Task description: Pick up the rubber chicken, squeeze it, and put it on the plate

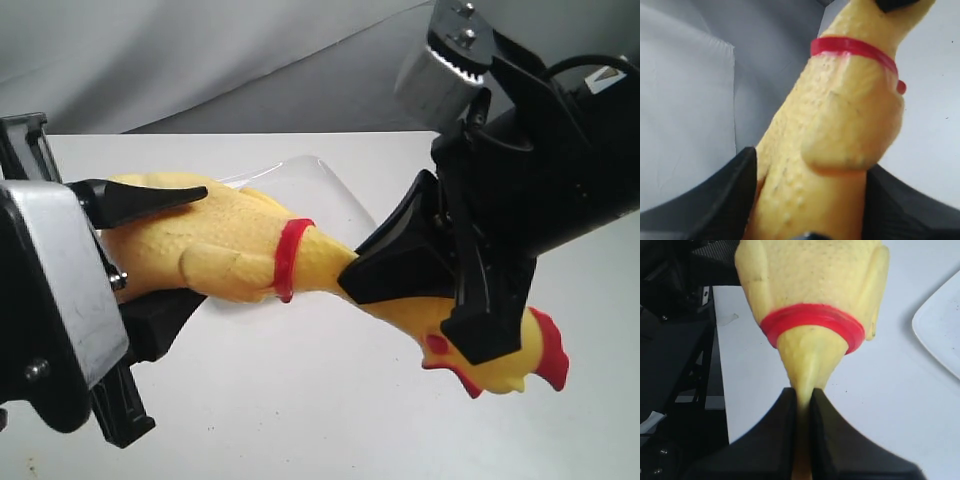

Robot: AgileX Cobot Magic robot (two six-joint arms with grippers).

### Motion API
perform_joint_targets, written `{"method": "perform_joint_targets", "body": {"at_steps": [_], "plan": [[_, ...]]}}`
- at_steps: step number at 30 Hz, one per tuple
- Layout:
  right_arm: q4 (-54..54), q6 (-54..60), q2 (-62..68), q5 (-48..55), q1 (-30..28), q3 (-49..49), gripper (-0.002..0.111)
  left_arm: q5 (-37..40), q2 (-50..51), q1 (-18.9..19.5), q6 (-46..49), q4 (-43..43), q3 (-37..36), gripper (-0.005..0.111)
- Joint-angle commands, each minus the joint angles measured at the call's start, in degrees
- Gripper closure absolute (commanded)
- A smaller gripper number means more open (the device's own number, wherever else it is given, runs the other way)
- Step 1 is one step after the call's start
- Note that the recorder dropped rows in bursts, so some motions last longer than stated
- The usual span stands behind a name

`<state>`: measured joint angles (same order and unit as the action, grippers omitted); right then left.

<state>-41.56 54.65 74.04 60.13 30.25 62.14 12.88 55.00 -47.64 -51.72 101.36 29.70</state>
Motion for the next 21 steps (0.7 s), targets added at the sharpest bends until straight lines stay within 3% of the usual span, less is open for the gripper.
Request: {"method": "perform_joint_targets", "body": {"at_steps": [1,2,6,10,11,13,15,16,21], "plan": [[1.5,0.6,-0.2,1.1,-0.1,-0.1,0.108,2.9,-0.9,0.0,-3.7,-1.4,0.6,0.016],[1.5,0.6,-0.2,1.1,-0.1,-0.1,0.108,4.5,-0.9,0.0,-3.5,-1.6,0.6,0.002],[1.5,-0.5,-0.2,1.1,-0.1,-0.1,0.108,6.0,-0.9,0.0,4.0,-1.6,0.6,0.004],[1.5,-1.0,-0.2,1.1,-0.1,-0.1,0.108,1.0,-0.9,0.0,13.0,-1.8,0.6,0.007],[1.5,-1.0,-0.2,1.1,-0.1,-0.1,0.108,1.3,-0.9,0.0,12.8,-2.1,0.6,0.015],[1.5,-1.0,-0.2,0.9,-0.1,-0.1,0.108,3.0,-0.9,0.0,12.8,-6.5,0.6,0.043],[1.5,-1.0,-0.2,0.9,-0.1,-0.1,0.108,3.9,-0.9,0.0,12.8,-12.3,0.6,0.078],[1.5,-1.0,-0.2,0.9,-0.1,-0.1,0.108,3.9,-0.9,0.0,12.8,-14.6,0.6,0.101],[1.5,-1.0,-0.2,0.9,-0.1,-0.1,0.108,3.9,-0.9,0.0,13.3,-14.6,0.6,0.104]]}}
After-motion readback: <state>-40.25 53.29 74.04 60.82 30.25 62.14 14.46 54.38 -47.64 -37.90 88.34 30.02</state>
